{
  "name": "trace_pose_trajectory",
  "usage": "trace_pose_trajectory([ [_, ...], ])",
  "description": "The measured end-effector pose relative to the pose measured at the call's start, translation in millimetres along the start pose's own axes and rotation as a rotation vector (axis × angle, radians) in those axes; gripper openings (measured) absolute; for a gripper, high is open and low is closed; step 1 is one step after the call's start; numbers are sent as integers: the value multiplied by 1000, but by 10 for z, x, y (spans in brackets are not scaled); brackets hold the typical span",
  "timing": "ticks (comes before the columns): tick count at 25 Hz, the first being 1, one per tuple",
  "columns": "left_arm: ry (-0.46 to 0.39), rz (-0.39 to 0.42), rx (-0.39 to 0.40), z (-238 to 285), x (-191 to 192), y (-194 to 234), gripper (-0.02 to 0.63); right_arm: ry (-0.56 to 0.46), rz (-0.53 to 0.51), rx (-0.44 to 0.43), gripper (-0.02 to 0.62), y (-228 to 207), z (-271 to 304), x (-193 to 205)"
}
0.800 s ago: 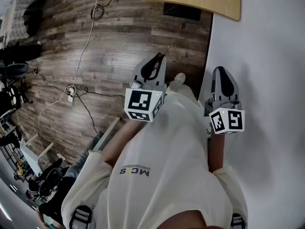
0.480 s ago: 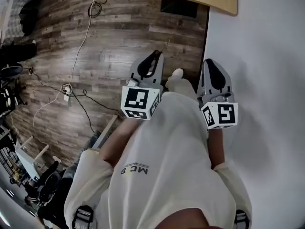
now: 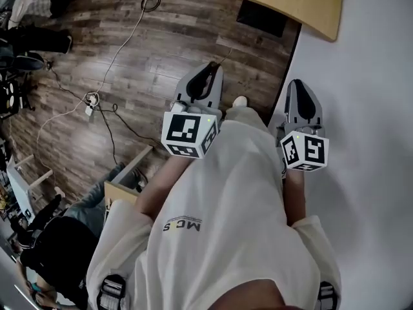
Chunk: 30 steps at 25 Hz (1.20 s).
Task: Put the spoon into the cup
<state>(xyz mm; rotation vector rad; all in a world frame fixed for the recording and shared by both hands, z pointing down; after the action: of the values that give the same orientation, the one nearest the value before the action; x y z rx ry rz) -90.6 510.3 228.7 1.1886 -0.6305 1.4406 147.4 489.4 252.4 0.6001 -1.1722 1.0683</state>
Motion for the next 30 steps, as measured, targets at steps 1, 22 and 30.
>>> trace_pose_trajectory([
  [1, -8, -8, -11, -11, 7, -32, 51, -13, -5, -11, 40, -27, 12, -12],
  [22, -20, 0, -4, 1365, -372, 719, 51, 21, -45, -67, 40, -214, 1648, -283],
  [30, -26, 17, 80, 2146, -1220, 1678, 51, 30, -12, 6, 40, -53, 2846, -928],
])
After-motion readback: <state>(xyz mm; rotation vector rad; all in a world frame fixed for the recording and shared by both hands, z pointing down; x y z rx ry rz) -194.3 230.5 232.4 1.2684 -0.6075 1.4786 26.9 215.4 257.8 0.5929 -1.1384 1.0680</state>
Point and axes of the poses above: the fingertips, and each gripper's own axes: z forward along the fingers, y to its left, x out of its underside, the point moved 7 cm from there along -z, backward along the fingers, and after that the axes turned 2 degrees about x, right-handed, at the moved point
